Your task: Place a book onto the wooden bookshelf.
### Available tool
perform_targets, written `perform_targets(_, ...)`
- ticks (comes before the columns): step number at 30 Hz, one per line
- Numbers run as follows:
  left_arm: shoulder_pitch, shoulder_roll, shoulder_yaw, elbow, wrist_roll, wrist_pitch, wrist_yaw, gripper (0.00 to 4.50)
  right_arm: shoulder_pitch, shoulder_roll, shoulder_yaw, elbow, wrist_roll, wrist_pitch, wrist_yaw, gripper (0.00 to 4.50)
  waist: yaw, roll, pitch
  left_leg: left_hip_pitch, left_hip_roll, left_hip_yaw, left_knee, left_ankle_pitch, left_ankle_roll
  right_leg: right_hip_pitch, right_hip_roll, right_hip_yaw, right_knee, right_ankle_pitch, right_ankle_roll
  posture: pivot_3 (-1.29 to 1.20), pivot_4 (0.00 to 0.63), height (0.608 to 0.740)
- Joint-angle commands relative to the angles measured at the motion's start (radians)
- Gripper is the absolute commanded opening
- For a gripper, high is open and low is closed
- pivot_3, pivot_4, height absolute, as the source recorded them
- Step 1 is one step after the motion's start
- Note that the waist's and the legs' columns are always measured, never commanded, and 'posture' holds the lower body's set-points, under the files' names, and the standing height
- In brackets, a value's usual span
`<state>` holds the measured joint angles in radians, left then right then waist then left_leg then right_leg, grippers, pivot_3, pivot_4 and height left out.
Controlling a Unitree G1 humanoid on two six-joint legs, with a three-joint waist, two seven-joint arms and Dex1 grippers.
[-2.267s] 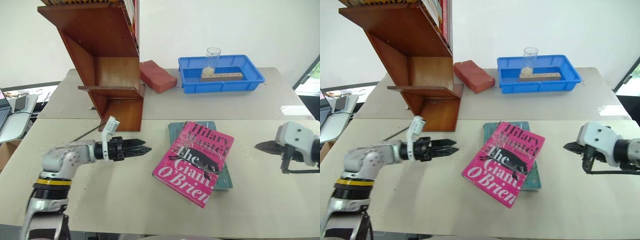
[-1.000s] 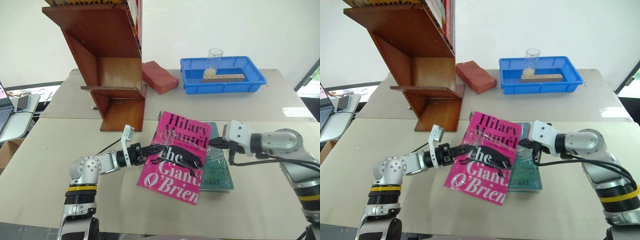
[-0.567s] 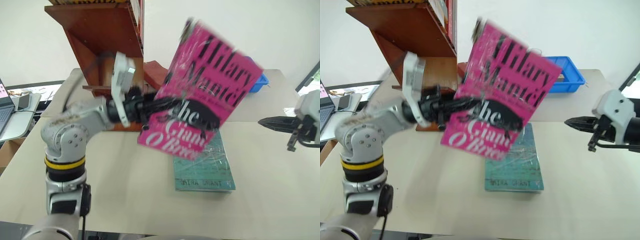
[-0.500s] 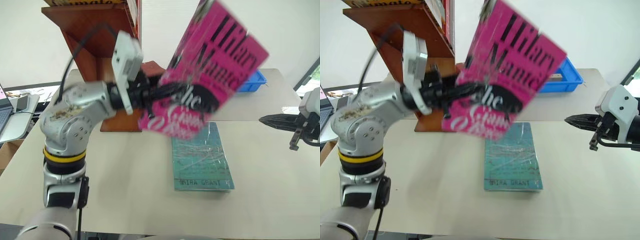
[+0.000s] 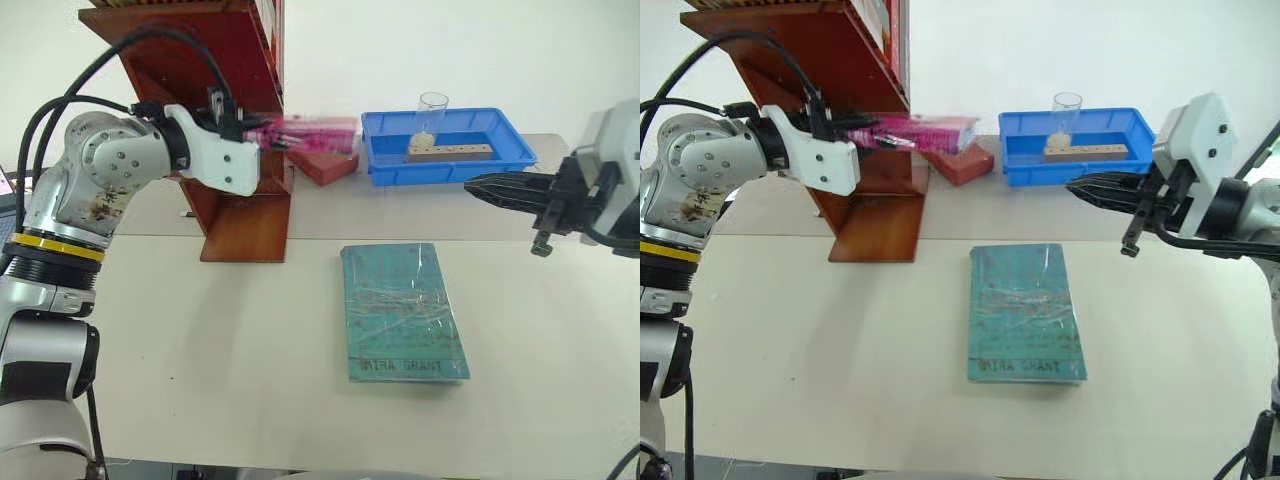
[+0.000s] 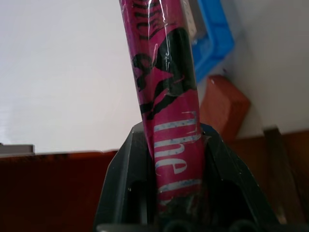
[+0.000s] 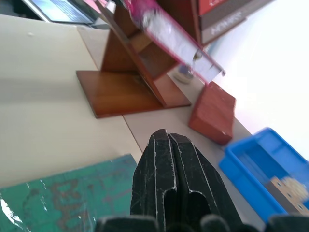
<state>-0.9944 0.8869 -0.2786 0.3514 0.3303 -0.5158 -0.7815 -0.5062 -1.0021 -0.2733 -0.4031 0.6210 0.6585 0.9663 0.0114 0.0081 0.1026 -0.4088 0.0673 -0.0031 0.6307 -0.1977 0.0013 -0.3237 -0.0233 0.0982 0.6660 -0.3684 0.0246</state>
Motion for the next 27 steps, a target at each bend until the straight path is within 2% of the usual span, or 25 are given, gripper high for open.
perform_targets(1,-0.046,0.036,0.018,0.038,0.036,-0.034,-0.008,0.72,-0.061,0.006,0.002,-0.03,0.038,0.018,-0.03,0.0,0.002,0.0,0.0,-0.001,0.0,0.0,0.0,0.0,0.0,-0.001,0.0,0.0,0.001,0.0,0.0,0.0,0.15,0.649)
perform_targets(6,-0.023,0.049,0.017,0.055,0.038,0.011,-0.082,0.72,-0.077,0.018,0.025,-0.027,0.043,0.019,-0.04,0.0,0.001,-0.001,0.001,-0.008,0.001,0.0,0.003,0.001,0.001,-0.012,0.0,-0.001,0.012,0.0,0.0,0.0,0.15,0.649)
perform_targets(11,0.009,0.033,0.037,0.037,0.005,0.081,-0.116,0.72,-0.074,0.02,0.027,-0.02,0.039,0.008,-0.037,0.0,-0.006,-0.001,0.001,-0.007,0.002,0.001,0.003,0.001,0.001,-0.013,0.0,-0.001,0.014,0.0,0.0,0.0,0.15,0.649)
perform_targets(13,0.02,0.032,0.045,0.024,-0.007,0.105,-0.126,1.78,-0.071,0.02,0.026,-0.016,0.037,0.004,-0.034,0.0,-0.007,-0.002,0.001,-0.006,0.002,0.001,0.002,0.001,0.001,-0.013,0.0,-0.002,0.015,0.0,0.0,0.0,0.15,0.649)
perform_targets(14,0.025,0.033,0.048,0.016,-0.013,0.118,-0.132,2.13,-0.07,0.019,0.025,-0.015,0.036,0.003,-0.033,0.0,-0.006,-0.001,0.001,-0.006,0.002,0.001,0.002,0.001,0.001,-0.013,0.001,-0.002,0.015,0.0,0.0,0.0,0.15,0.649)
perform_targets(19,0.063,0.047,0.071,-0.037,-0.027,0.156,-0.155,4.48,-0.063,0.014,0.026,-0.003,0.028,-0.009,-0.02,0.0,-0.005,-0.001,0.001,-0.005,0.002,0.002,0.003,0.001,0.001,-0.013,0.0,-0.002,0.015,0.0,0.0,0.0,0.15,0.649)
perform_targets(23,0.102,0.065,0.096,-0.094,-0.047,0.186,-0.194,4.48,-0.064,0.005,0.03,0.018,0.015,-0.025,0.001,0.0,-0.002,0.0,0.001,-0.005,0.002,0.002,0.003,0.001,0.001,-0.013,0.001,-0.002,0.015,0.0,0.0,0.0,0.15,0.649)
perform_targets(27,0.154,0.121,0.176,-0.203,-0.157,0.31,-0.279,4.48,-0.071,-0.014,0.036,0.054,-0.005,-0.052,0.035,0.0,-0.003,-0.002,0.002,-0.006,0.003,0.002,0.003,0.001,0.001,-0.014,0.0,-0.002,0.015,0.0,0.0,0.0,0.15,0.649)
